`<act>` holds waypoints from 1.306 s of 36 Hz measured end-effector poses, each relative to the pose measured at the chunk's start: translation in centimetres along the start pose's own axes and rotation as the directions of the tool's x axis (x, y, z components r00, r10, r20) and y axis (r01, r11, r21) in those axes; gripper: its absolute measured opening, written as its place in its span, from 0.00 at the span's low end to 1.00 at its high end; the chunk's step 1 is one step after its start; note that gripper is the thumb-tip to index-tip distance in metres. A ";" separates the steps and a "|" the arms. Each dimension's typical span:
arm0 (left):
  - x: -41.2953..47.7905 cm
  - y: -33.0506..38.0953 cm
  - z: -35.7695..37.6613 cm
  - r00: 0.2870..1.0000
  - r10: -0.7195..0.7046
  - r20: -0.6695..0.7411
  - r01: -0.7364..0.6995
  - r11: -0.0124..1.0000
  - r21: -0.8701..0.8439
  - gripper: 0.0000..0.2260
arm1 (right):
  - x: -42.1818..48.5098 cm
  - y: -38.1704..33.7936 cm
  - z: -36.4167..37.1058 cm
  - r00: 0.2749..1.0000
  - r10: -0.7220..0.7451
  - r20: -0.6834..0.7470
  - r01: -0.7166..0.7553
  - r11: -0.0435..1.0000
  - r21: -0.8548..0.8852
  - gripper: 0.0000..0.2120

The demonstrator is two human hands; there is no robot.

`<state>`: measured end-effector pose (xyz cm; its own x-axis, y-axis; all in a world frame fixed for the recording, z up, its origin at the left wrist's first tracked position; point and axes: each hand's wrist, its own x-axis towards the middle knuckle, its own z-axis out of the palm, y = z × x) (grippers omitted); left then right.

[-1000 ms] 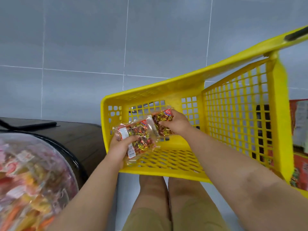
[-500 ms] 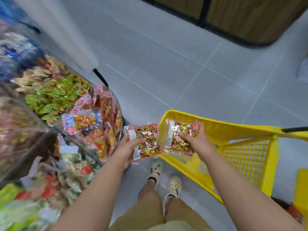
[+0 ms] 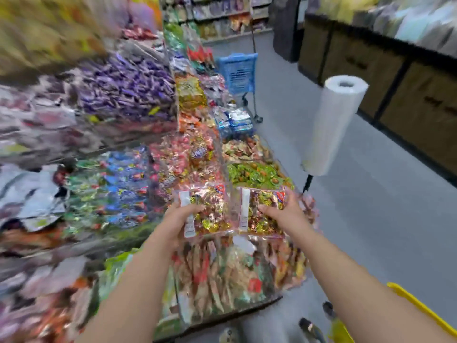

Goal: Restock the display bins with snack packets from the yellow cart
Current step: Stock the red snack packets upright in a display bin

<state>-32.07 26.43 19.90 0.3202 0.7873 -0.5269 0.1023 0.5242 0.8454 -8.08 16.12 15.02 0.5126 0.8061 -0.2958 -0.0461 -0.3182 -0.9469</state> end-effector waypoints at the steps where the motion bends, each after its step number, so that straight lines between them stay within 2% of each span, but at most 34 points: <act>1: 0.5 1.2 -1.9 0.999 0.036 -0.036 -0.036 0.999 -0.003 0.26 | 0.8 -1.2 1.9 1.000 -0.016 0.018 0.016 1.000 -0.012 0.48; 3: 1.5 3.6 -5.5 0.988 0.114 -0.106 -0.114 0.993 0.007 0.19 | 2.3 -3.4 5.7 0.997 -0.051 0.054 0.053 0.998 -0.033 0.47; 5: 2.4 5.8 -8.6 0.976 0.155 -0.154 -0.154 0.988 0.017 0.17 | 3.6 -5.4 9.1 0.995 -0.063 0.077 0.067 0.996 -0.053 0.47; 8: 3.9 8.2 -12.3 0.976 0.125 -0.177 -0.128 0.992 -0.002 0.26 | 5.2 -7.9 13.2 0.996 -0.045 0.081 0.050 0.997 -0.057 0.47; 9: 4.5 8.8 -13.3 0.977 0.118 -0.176 -0.123 0.992 -0.015 0.26 | 5.7 -8.7 14.3 0.996 -0.044 0.077 0.049 0.997 -0.066 0.47; 12: 6.8 9.8 -15.6 0.973 0.082 -0.214 -0.090 0.996 -0.028 0.15 | 6.9 -10.1 17.1 0.997 -0.037 0.073 0.045 0.994 -0.101 0.45; 13: 7.7 10.0 -16.2 0.973 0.059 -0.223 -0.065 0.998 -0.020 0.16 | 7.3 -10.5 17.9 0.996 -0.032 0.080 0.039 0.994 -0.099 0.45; 15: 9.3 10.2 -16.9 0.967 0.043 -0.250 -0.034 0.999 0.040 0.22 | 8.0 -11.0 19.1 0.995 -0.023 0.096 0.031 0.996 -0.087 0.43; 18: 11.0 10.2 -17.5 0.892 0.135 -0.431 -0.040 0.974 0.222 0.46 | 8.8 -11.4 20.4 0.996 0.001 0.093 0.007 0.996 -0.085 0.42; 19: 11.1 10.4 -17.6 0.862 0.191 -0.469 -0.059 0.958 0.281 0.51 | 9.1 -11.5 20.7 0.996 0.013 0.086 -0.005 0.996 -0.091 0.43; 21: 11.3 10.5 -17.8 0.799 0.322 -0.508 -0.025 0.862 0.507 0.52 | 9.7 -11.7 21.3 0.997 0.042 0.068 -0.036 0.995 -0.096 0.44; 23: 11.4 10.7 -17.8 0.748 0.442 -0.495 0.119 0.644 0.756 0.43 | 10.3 -11.9 21.8 0.996 0.072 0.061 -0.066 0.992 -0.104 0.44; 25: 11.8 11.2 -17.5 0.771 0.531 -0.352 0.118 0.425 0.898 0.27 | 10.7 -11.9 22.1 0.992 0.100 0.072 -0.090 0.988 -0.128 0.45; 27: 12.2 11.5 -16.9 0.842 0.510 -0.175 0.007 0.315 0.949 0.17 | 11.0 -11.8 22.1 0.990 0.121 0.079 -0.108 0.983 -0.146 0.46; 29: 12.7 11.8 -16.5 0.891 0.434 -0.136 -0.029 0.352 0.936 0.19 | 11.4 -11.8 21.9 0.988 0.137 0.075 -0.126 0.983 -0.133 0.46; 31: 13.2 12.2 -16.0 0.899 0.382 -0.213 0.042 0.410 0.911 0.22 | 11.8 -11.8 21.6 0.984 0.155 0.087 -0.148 0.985 -0.086 0.46; 34: 13.6 12.3 -15.1 0.858 0.424 -0.288 0.098 0.416 0.904 0.27 | 12.1 -12.1 21.0 0.985 0.143 0.098 -0.139 0.989 -0.053 0.47; 37: 13.2 12.6 -14.1 0.786 0.549 -0.284 0.057 0.393 0.918 0.25 | 12.6 -12.6 20.2 0.990 0.117 0.084 -0.114 0.993 -0.042 0.48; 39: 12.7 12.9 -13.5 0.700 0.680 -0.219 -0.037 0.341 0.939 0.20 | 12.8 -13.0 19.5 0.992 0.088 0.094 -0.085 0.996 -0.034 0.48; 41: 12.1 13.2 -12.5 0.570 0.818 -0.079 -0.265 0.274 0.924 0.13 | 12.8 -13.5 18.7 0.989 0.080 0.127 -0.077 0.997 -0.027 0.48; 42: 11.7 13.3 -11.9 0.547 0.836 -0.040 -0.384 0.294 0.875 0.08 | 12.7 -13.7 18.3 0.984 0.080 0.160 -0.077 0.997 -0.025 0.48; 43: 11.2 13.3 -11.2 0.578 0.815 -0.040 -0.469 0.371 0.802 0.03 | 12.6 -13.8 17.9 0.977 0.085 0.196 -0.082 0.996 -0.027 0.48; 44: 10.8 13.4 -10.4 0.649 0.758 -0.056 -0.507 0.487 0.711 0.02 | 12.4 -14.0 17.5 0.968 0.089 0.234 -0.085 0.996 -0.027 0.45; 46: 10.4 13.7 -8.8 0.818 0.571 -0.065 -0.465 0.723 0.511 0.07 | 11.9 -14.5 17.3 0.946 0.074 0.317 -0.079 0.997 0.004 0.35; 47: 10.4 13.7 -8.2 0.886 0.463 -0.042 -0.402 0.808 0.431 0.10 | 11.8 -14.7 17.3 0.939 0.058 0.340 -0.068 0.998 0.018 0.33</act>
<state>-35.06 44.47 25.22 0.2912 0.9534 -0.0791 0.3597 -0.0325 0.9325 -16.20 38.93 23.27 0.1869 0.9079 -0.3751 -0.0967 -0.3630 -0.9268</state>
